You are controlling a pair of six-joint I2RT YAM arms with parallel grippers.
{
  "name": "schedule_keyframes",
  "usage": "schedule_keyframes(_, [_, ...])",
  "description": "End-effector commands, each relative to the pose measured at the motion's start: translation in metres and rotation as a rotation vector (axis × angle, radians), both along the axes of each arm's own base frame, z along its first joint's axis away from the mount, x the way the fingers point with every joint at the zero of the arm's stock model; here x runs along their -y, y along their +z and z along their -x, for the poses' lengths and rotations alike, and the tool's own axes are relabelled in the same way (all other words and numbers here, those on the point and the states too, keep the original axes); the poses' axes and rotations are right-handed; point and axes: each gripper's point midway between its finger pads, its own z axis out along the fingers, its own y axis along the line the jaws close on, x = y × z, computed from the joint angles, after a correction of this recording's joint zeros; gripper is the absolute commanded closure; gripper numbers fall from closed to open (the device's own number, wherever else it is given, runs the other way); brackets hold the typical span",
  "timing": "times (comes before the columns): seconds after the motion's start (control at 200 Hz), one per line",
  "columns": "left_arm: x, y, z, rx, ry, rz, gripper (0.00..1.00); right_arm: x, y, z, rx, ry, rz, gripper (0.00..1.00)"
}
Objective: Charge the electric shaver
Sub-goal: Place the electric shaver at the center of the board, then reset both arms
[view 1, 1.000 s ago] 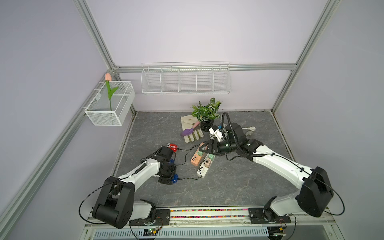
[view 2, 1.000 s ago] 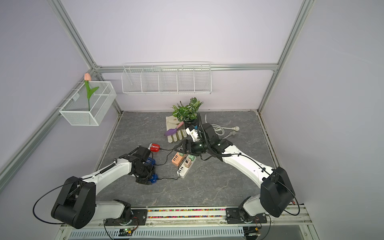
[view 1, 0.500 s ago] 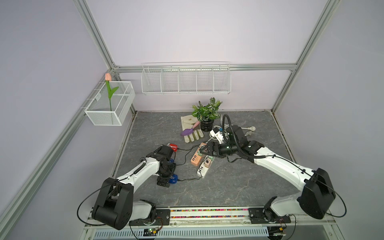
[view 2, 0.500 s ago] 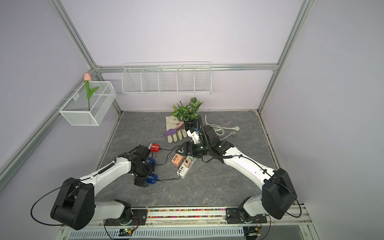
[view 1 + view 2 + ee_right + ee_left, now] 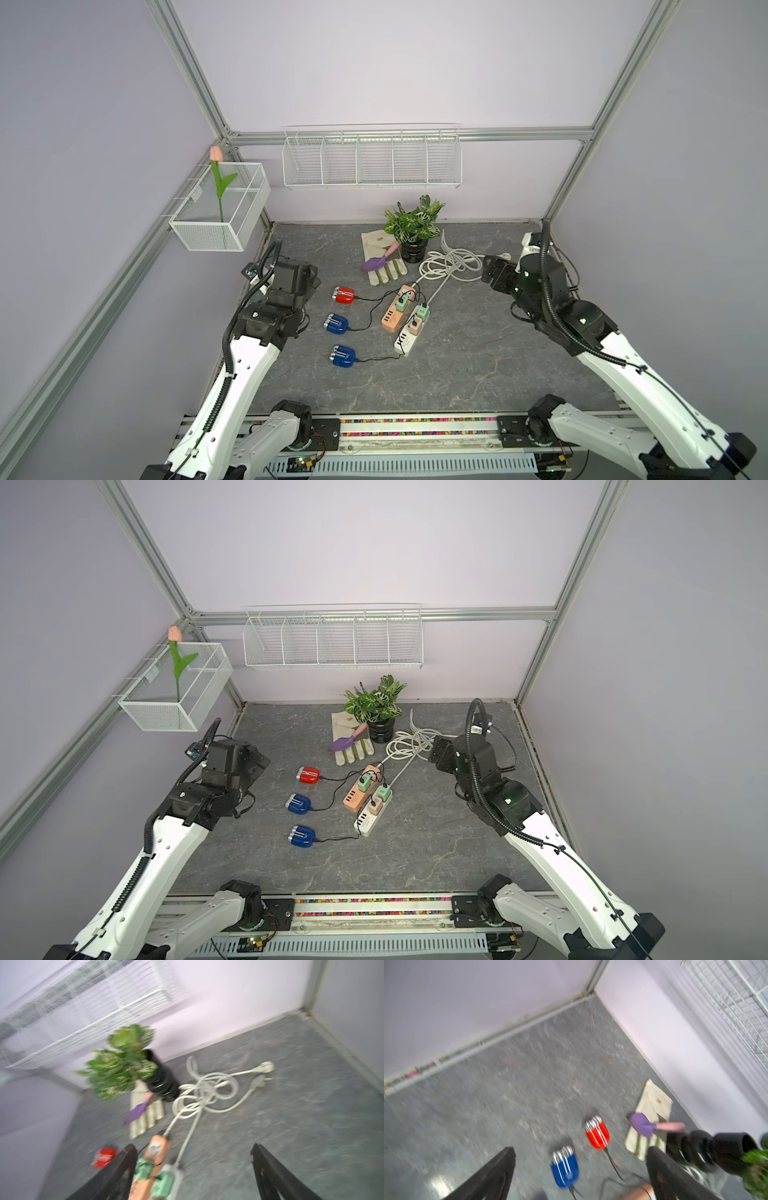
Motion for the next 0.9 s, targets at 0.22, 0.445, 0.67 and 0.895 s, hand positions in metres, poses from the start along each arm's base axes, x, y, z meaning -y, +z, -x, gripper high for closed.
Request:
schedule_keyframes(0.22, [-0.021,-0.079,-0.076,-0.049,-0.186,-0.434,0.0,0.084,-0.134,-0.039,-0.098,-0.127,0.386,0.11])
schedule_keyframes(0.445, [-0.024,-0.121,-0.099,0.022,-0.221,-0.419,0.0,0.095,-0.159,-0.067,-0.053,-0.068,0.367,0.11])
schedule_keyframes(0.67, [-0.03,-0.13,-0.097,0.161,-0.239,-0.459,0.01,0.103,-0.172,-0.059,0.034,-0.023,0.338,0.11])
schedule_keyframes(0.895, [-0.024,-0.134,-0.106,0.159,-0.287,-0.47,0.01,0.109,-0.18,-0.066,0.072,-0.016,0.356,0.11])
